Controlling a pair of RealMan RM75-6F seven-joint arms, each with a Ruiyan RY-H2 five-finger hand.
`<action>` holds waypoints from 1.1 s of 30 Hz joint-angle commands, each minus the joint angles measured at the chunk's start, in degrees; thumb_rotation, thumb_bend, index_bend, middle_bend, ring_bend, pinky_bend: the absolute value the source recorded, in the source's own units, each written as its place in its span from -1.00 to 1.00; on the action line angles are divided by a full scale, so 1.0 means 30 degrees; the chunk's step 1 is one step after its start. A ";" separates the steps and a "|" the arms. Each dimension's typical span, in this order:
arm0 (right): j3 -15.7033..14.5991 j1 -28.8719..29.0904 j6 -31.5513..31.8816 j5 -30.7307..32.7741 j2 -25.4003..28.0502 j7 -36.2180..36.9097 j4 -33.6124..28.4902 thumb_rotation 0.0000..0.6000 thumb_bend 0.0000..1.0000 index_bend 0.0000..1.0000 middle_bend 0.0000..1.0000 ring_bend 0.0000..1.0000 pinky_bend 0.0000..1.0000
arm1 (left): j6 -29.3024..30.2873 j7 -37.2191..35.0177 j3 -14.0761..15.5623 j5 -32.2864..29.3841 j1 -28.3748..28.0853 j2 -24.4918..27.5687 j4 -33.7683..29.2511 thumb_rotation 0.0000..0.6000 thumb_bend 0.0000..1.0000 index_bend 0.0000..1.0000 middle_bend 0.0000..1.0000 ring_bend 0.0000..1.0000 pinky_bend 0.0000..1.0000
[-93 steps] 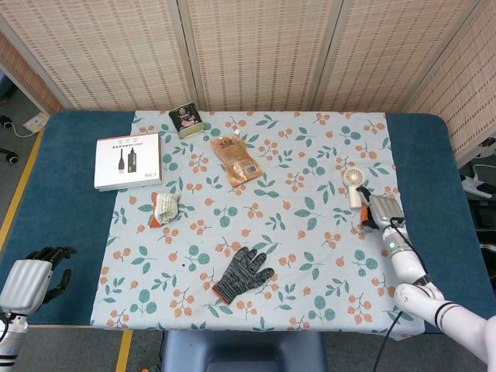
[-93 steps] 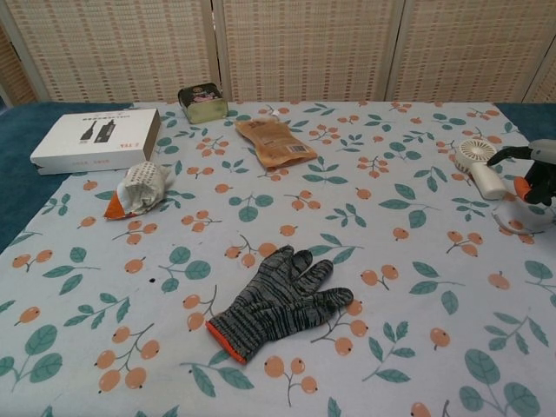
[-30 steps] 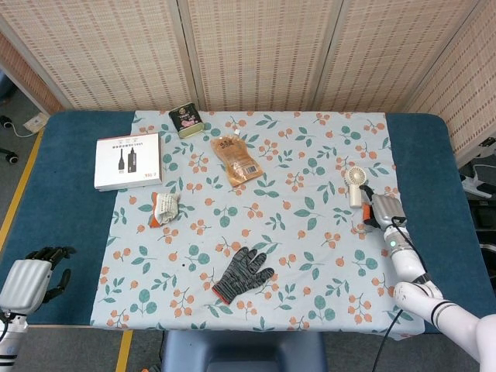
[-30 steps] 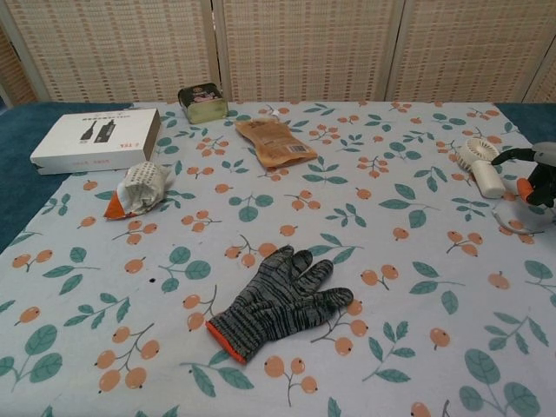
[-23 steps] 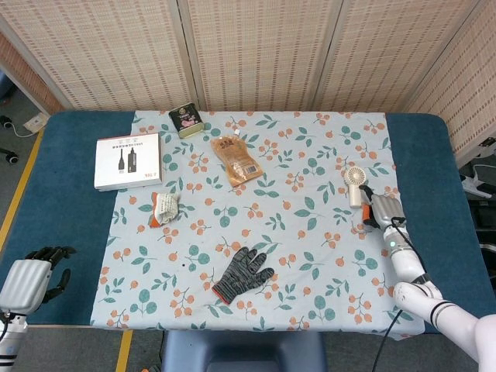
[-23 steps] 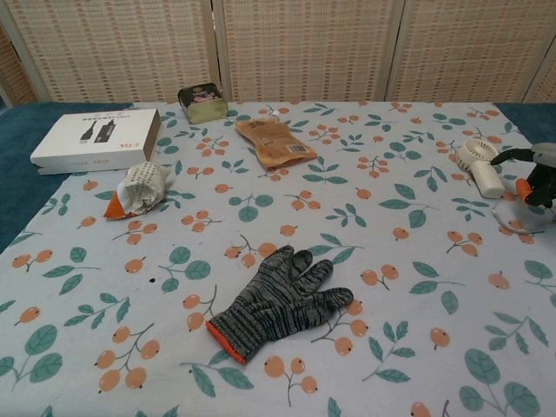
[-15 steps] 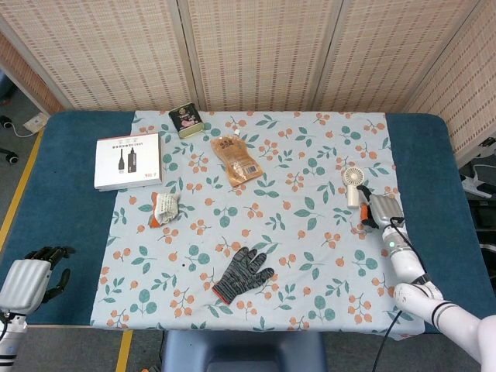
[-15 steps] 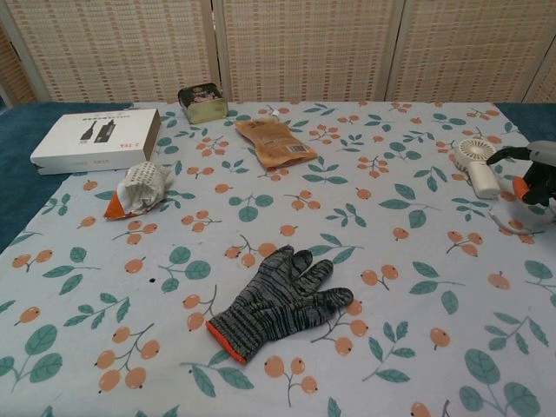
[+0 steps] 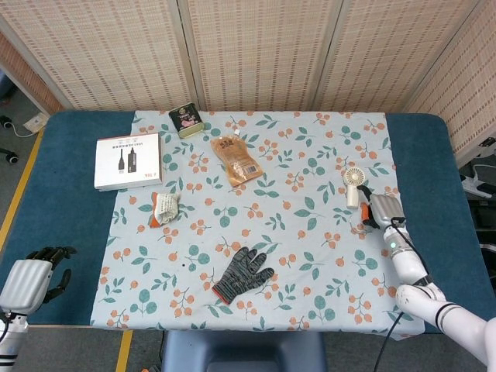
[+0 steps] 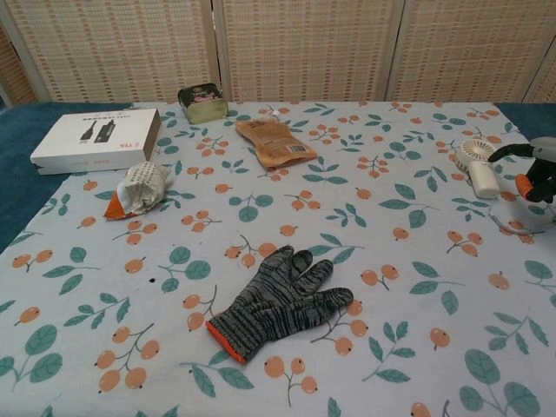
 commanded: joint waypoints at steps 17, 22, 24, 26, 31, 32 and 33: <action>-0.2294 -0.3903 0.7328 -0.1391 0.4379 -0.5171 -0.7646 1.00 0.00 -0.43 0.36 -0.20 0.06 | 0.0075 -0.0049 -0.0102 -0.0214 0.0067 0.0070 -0.0003 1.00 -0.02 -0.34 -0.22 -0.34 -0.08; -0.3593 -0.6450 1.1363 -0.2931 0.6206 -0.5841 -1.1063 1.00 -0.38 -0.43 -0.07 -0.47 -0.40 | 0.0082 0.0262 -0.0144 -0.0247 0.0053 -0.0001 -0.0091 1.00 -0.02 -0.33 -0.22 -0.34 -0.08; -0.3885 -0.7218 1.2590 -0.4023 0.6426 -0.4884 -1.1019 1.00 -0.41 -0.45 -0.16 -0.55 -0.51 | 0.0029 0.0398 -0.0166 -0.0232 -0.0005 -0.0097 -0.0005 1.00 -0.02 -0.34 -0.22 -0.34 -0.08; -0.4085 -0.7901 1.3915 -0.5170 0.6431 -0.4043 -1.0706 1.00 -0.44 -0.48 -0.22 -0.67 -0.60 | -0.0034 0.0571 -0.0159 -0.0141 -0.0085 -0.0222 0.0151 1.00 -0.02 -0.34 -0.22 -0.34 -0.08; -0.4529 -0.8577 1.5331 -0.7183 0.6747 -0.3530 -1.0672 1.00 -0.59 -0.64 -0.40 -0.82 -0.76 | -0.0382 0.0947 -0.0180 -0.0201 -0.0295 -0.0564 0.0471 1.00 -0.02 -0.33 -0.21 -0.34 -0.08; -0.4433 -0.8720 1.5691 -0.7351 0.6842 -0.3606 -1.0884 1.00 -0.60 -0.67 -0.42 -0.83 -0.77 | -0.0501 0.1037 -0.0174 -0.0253 -0.0340 -0.0612 0.0524 1.00 -0.02 -0.33 -0.21 -0.34 -0.08; -0.4402 -0.8816 1.5894 -0.7474 0.6922 -0.3737 -1.1022 1.00 -0.60 -0.68 -0.43 -0.84 -0.77 | -0.0576 0.1090 -0.0180 -0.0309 -0.0366 -0.0652 0.0541 1.00 -0.02 -0.33 -0.21 -0.34 -0.08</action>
